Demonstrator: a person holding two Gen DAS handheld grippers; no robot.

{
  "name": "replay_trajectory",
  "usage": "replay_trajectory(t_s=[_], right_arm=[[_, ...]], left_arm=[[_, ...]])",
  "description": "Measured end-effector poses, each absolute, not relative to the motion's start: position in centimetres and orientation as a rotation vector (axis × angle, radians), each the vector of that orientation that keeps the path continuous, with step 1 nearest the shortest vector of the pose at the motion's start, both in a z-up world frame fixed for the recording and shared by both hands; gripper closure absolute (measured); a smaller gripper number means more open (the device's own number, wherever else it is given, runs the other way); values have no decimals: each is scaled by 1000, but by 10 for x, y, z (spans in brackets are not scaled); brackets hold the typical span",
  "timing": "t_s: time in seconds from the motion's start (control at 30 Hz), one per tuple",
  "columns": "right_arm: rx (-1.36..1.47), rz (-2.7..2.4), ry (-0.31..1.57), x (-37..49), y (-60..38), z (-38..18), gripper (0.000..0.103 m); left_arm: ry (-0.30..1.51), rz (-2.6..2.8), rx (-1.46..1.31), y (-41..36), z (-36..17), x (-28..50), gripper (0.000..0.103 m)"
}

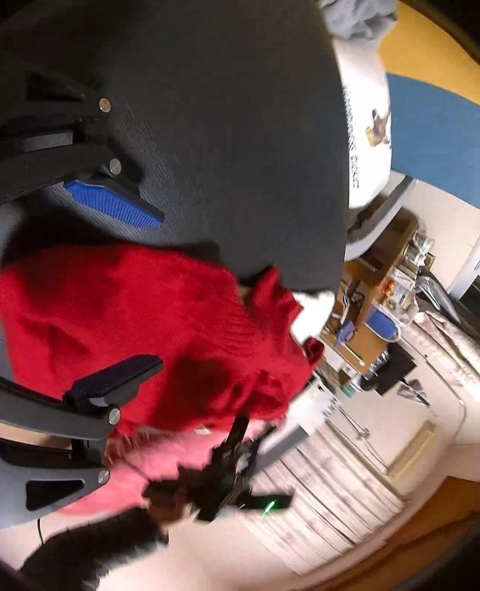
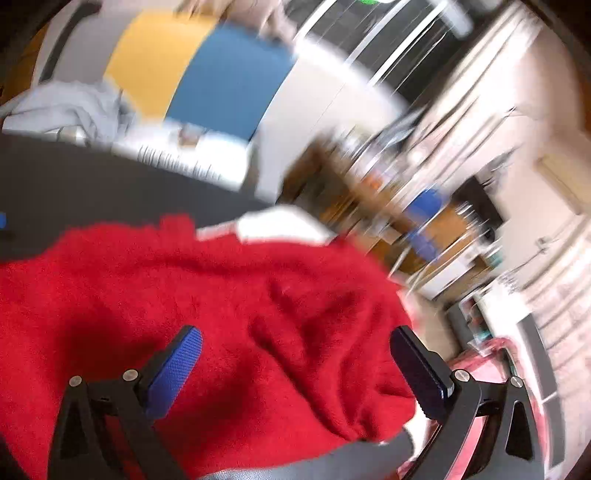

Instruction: Fold clothes

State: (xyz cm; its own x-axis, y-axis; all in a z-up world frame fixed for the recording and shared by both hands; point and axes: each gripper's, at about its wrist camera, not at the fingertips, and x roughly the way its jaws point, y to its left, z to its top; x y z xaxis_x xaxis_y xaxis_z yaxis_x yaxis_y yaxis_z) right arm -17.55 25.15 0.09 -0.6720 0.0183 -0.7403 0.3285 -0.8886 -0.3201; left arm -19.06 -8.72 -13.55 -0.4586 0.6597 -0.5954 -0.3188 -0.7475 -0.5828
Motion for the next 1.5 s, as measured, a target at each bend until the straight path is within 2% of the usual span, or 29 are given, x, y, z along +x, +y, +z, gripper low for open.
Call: replay_trajectory(t_s=[0.1, 0.17, 0.23, 0.3, 0.33, 0.4, 0.43, 0.47, 0.5, 0.53, 0.57, 0.6, 0.67, 0.87, 0.97, 1.13, 1.27, 1.3, 1.37, 1.4, 1.43, 1.47, 1.5], right_arm=[[1348, -2592, 118, -221, 285, 0, 0], [1398, -2599, -117, -251, 292, -1, 0], [1461, -2618, -275, -274, 300, 0, 0], [1489, -2649, -348, -292, 300, -10, 0], [1519, -2669, -340, -300, 296, -17, 0], [1639, -2678, -269, -312, 282, -37, 0], [1690, -2658, -229, -317, 276, -50, 0], [1766, -2625, -143, -321, 267, -67, 5], [1744, -2623, -185, -315, 268, -68, 17], [1706, -2625, -246, -308, 271, -66, 24], [1668, -2626, -306, -300, 274, -65, 47], [1629, -2625, -365, -293, 277, -64, 65], [1497, -2635, -551, -273, 291, -50, 85], [1173, -2500, -996, -206, 324, -20, 88], [947, -2324, -1167, -160, 331, 5, 88], [680, -2217, -1109, -70, 318, 83, 88], [497, -2148, -1027, -9, 298, 152, 88], [463, -2127, -998, 4, 289, 168, 88], [394, -2093, -931, 37, 264, 197, 88], [366, -2081, -899, 50, 253, 208, 88], [339, -2070, -867, 63, 243, 219, 88], [314, -2059, -830, 76, 231, 234, 88], [305, -2048, -810, 79, 219, 237, 88]], left_arm=[[-526, 2162, -1153, -70, -145, -192, 30], [-495, 2131, -1182, -56, -153, -194, 30], [-485, 2079, -1214, -45, -161, -194, 30], [-485, 2076, -1224, -36, -165, -189, 30], [-469, 2103, -1217, -33, -164, -185, 30], [-453, 2133, -1222, -27, -164, -178, 36], [-462, 2121, -1246, -26, -166, -176, 61], [-472, 2108, -1270, -25, -168, -174, 90], [-502, 2100, -1279, -27, -170, -171, 90], [-544, 2094, -1278, -30, -171, -167, 90], [-563, 2108, -1262, -32, -169, -161, 91], [-568, 2134, -1237, -35, -165, -154, 91], [-592, 2177, -1186, -41, -156, -138, 92], [-728, 2231, -1002, -71, -110, -82, 103], [-783, 2275, -870, -99, -74, -51, 103], [-832, 2392, -610, -160, -8, 16, 103], [-788, 2470, -504, -194, 21, 68, 103], [-752, 2507, -498, -197, 21, 77, 100], [-674, 2584, -496, -199, 18, 92, 79], [-641, 2601, -503, -201, 15, 100, 75], [-608, 2618, -510, -203, 12, 107, 66], [-601, 2613, -535, -205, 7, 113, 52], [-616, 2584, -558, -205, 1, 115, 47]])
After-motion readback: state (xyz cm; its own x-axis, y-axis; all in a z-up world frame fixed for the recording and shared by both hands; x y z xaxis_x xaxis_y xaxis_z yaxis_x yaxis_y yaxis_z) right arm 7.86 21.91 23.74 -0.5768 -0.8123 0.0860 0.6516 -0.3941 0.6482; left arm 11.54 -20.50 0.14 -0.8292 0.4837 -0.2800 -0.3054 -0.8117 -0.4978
